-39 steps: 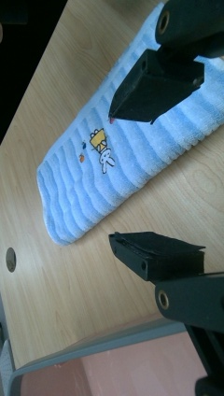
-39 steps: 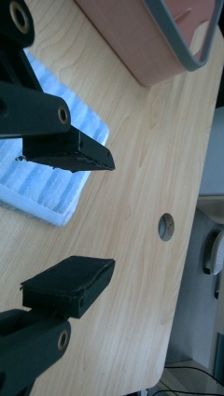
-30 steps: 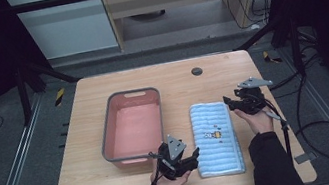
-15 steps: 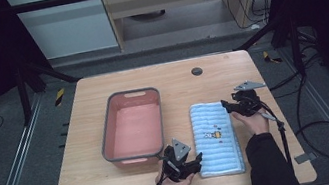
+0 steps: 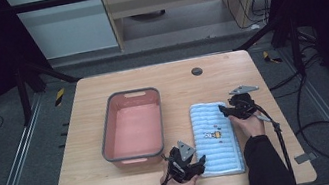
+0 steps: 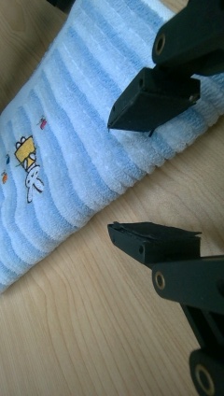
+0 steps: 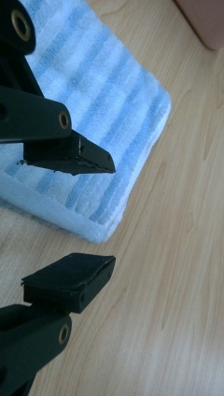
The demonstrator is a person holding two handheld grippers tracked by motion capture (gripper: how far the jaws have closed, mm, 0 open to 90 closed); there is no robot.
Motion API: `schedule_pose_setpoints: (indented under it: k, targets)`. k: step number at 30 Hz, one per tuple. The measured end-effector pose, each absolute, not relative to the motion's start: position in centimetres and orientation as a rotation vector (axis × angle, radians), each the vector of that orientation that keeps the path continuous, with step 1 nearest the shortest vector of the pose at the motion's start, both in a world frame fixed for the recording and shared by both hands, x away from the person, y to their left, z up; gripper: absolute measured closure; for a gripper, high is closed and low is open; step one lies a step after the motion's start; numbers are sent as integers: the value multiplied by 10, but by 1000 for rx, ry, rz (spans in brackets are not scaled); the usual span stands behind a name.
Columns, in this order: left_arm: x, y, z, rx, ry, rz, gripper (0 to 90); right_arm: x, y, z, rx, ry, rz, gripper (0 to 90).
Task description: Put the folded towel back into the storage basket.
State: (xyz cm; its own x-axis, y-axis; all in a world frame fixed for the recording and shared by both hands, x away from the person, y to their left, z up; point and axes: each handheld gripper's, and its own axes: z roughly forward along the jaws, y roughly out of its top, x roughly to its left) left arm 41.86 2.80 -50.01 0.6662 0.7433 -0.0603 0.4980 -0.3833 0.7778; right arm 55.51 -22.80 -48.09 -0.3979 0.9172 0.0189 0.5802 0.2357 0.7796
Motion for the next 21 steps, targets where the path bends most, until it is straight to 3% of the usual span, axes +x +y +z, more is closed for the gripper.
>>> schedule_pose_setpoints:
  k: [21]
  targets:
    - [419,21,-503,2088,990,327,606,559,-226,-500,1421,2128,972,582]
